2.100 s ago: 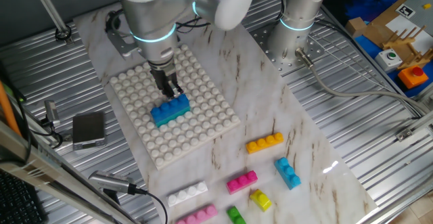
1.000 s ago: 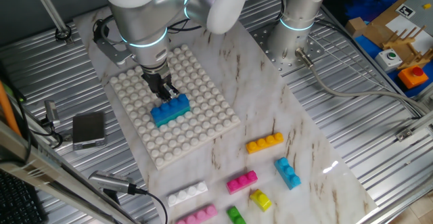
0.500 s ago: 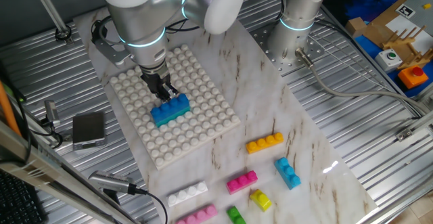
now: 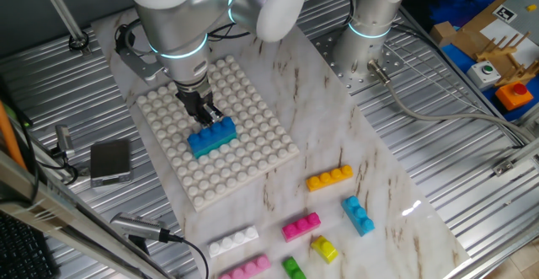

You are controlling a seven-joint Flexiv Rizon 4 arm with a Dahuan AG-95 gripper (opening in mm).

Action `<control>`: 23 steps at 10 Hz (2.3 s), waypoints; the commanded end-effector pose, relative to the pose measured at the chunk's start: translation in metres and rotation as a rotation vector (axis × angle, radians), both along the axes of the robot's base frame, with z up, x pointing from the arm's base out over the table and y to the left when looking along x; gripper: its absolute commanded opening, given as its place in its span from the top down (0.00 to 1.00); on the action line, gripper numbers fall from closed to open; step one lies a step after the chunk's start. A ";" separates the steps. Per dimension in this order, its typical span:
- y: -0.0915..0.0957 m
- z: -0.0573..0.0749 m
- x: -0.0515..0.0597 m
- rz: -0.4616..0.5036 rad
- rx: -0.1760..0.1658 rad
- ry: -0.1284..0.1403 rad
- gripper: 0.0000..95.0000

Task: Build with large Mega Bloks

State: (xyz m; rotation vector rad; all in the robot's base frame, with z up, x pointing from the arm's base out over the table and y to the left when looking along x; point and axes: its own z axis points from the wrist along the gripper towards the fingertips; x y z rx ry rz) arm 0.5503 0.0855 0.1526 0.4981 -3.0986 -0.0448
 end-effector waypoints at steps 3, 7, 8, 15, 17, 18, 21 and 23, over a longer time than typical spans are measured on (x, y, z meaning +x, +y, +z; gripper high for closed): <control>0.013 0.003 0.003 -0.045 0.086 -0.004 1.00; 0.096 -0.012 0.021 -0.143 0.090 -0.011 1.00; 0.115 -0.014 0.026 -0.172 0.086 -0.009 1.00; 0.156 -0.019 0.032 -0.204 0.084 -0.011 1.00; 0.156 -0.019 0.032 -0.184 0.084 -0.011 1.00; 0.156 -0.019 0.032 -0.171 0.084 -0.012 1.00; 0.156 -0.019 0.032 -0.153 0.083 -0.009 1.00; 0.160 -0.023 0.036 -0.156 0.089 -0.012 1.00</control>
